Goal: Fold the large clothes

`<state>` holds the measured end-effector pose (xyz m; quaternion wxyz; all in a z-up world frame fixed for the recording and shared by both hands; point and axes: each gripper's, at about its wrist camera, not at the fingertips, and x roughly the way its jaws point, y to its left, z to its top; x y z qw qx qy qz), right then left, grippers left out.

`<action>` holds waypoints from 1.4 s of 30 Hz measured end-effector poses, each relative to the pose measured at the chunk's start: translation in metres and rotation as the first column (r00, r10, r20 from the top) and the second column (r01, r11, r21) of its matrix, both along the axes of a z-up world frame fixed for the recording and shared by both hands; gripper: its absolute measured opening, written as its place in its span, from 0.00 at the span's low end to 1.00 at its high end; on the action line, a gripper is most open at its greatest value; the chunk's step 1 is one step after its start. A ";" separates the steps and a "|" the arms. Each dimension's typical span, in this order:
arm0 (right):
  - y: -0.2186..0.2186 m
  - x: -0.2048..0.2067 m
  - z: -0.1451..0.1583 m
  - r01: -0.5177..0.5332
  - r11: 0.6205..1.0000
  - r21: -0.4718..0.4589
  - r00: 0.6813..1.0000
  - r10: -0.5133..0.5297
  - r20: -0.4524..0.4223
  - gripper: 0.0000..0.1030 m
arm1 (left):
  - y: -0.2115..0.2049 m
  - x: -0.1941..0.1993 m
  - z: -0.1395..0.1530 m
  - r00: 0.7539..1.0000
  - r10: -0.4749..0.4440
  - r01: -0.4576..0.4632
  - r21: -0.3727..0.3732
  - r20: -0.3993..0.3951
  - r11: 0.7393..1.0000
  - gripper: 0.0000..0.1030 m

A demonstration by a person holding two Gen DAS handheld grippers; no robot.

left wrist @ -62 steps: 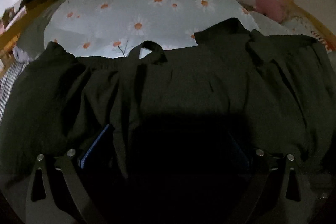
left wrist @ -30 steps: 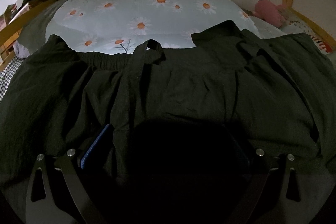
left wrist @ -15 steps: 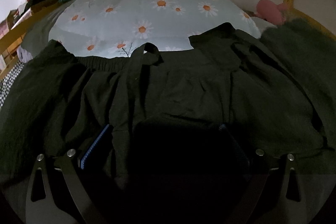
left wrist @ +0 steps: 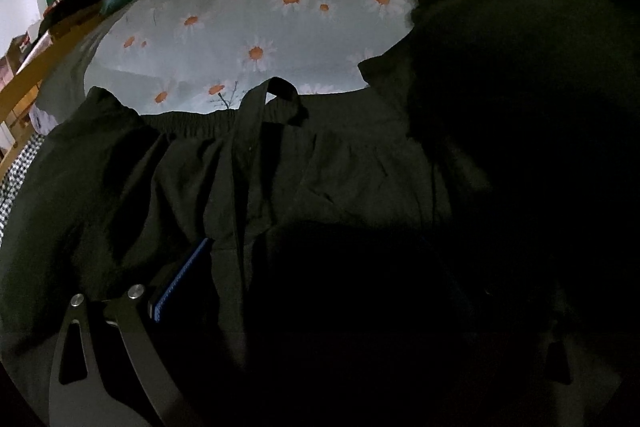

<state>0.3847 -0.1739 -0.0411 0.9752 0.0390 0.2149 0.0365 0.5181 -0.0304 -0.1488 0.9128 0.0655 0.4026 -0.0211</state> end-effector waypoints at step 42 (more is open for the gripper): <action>0.369 0.007 -0.154 -0.109 0.501 -0.858 0.993 0.024 -0.113 0.52 | 0.243 -0.060 0.206 0.972 0.081 -0.005 -0.326 0.221 0.945 0.95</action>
